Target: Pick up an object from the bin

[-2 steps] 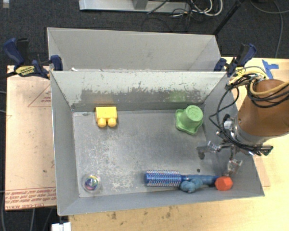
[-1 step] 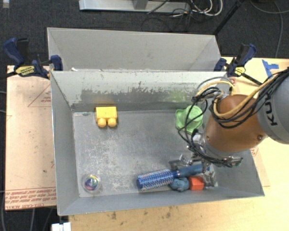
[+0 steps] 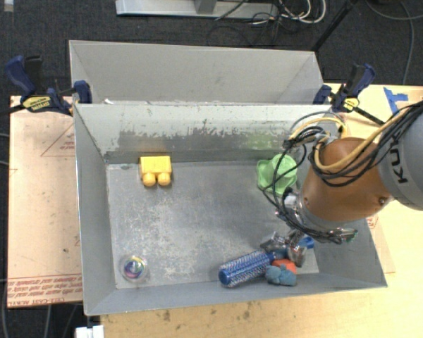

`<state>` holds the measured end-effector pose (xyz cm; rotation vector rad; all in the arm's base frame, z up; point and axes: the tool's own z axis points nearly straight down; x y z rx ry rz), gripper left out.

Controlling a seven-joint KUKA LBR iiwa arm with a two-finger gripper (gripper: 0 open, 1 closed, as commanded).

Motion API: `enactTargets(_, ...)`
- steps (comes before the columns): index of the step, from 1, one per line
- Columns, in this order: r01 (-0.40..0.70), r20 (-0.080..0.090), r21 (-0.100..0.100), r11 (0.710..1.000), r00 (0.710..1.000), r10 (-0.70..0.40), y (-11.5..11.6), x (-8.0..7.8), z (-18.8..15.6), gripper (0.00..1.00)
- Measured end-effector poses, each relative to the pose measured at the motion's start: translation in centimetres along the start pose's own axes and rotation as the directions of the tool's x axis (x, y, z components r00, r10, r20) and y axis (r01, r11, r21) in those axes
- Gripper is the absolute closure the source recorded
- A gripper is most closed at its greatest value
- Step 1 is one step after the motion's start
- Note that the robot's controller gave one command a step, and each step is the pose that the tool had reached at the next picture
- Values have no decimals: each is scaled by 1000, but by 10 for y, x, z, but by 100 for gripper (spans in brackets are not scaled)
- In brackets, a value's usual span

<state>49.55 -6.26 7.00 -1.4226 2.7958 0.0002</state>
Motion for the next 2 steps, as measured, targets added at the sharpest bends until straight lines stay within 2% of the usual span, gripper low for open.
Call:
enactTargets(1, 127, 4, 6, 992, 992, -127, 17, -37, -118, 100)
enactTargets(2, 182, 3, 8, 983, 983, -182, -11, -44, -219, 100)
